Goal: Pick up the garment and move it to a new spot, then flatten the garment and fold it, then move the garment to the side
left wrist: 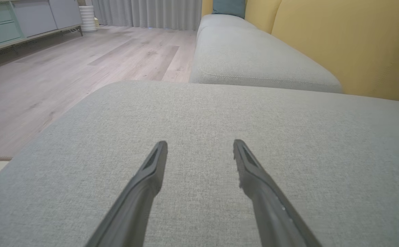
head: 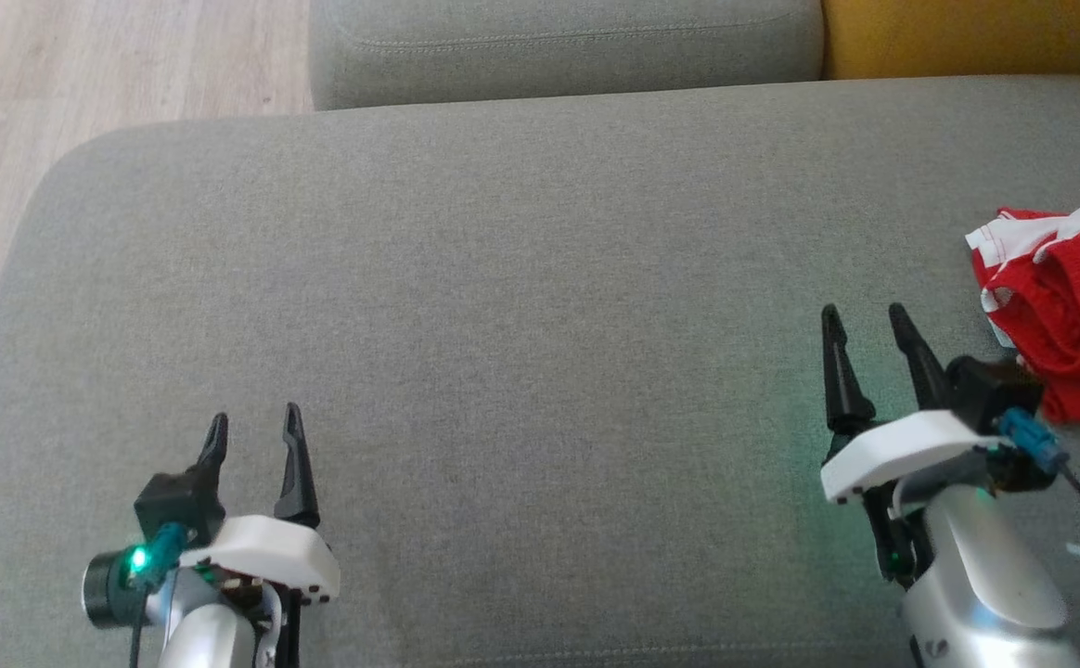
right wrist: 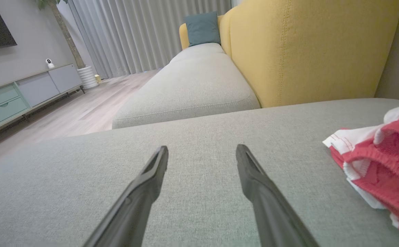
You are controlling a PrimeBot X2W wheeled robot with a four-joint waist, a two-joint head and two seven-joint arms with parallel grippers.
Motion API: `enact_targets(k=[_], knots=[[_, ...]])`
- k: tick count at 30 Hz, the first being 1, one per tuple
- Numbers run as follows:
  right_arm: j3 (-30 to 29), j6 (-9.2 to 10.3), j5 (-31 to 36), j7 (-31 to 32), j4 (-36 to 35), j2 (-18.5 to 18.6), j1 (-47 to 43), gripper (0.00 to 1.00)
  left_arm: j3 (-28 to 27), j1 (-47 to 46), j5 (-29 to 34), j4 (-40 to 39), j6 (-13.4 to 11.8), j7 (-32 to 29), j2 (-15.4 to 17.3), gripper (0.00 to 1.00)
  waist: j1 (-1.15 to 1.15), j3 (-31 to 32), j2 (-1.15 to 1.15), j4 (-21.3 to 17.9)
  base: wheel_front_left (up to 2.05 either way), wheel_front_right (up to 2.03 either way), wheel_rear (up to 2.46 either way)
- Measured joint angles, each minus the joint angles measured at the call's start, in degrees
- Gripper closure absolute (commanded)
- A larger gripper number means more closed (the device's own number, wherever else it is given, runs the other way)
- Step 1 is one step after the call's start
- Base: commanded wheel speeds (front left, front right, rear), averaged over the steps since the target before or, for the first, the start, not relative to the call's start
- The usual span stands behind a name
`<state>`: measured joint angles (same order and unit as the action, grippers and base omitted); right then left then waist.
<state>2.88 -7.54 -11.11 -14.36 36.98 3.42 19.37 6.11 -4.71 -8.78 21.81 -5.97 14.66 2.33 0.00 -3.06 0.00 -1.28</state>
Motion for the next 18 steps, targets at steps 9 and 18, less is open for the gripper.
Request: enact_targets(k=[9, 18], knots=[[0.0, 0.0, -1.6, 0.8, 3.9, -0.3, -6.1, 1.0, 0.4, 3.1, -2.4, 4.4, 0.5, -1.0, -0.6, 1.0, 0.0, 0.1, 0.0, 0.0, 0.0, 0.0, 0.0], [-0.6, 0.0, -6.7, 2.1, 2.2, -0.3, -5.7, 1.0, 0.0, 2.9, -7.6, 3.8, 1.5, -2.0, -0.6, 1.0, 0.0, 0.3, 0.0, 0.1, 0.0, 0.0, 0.0]])
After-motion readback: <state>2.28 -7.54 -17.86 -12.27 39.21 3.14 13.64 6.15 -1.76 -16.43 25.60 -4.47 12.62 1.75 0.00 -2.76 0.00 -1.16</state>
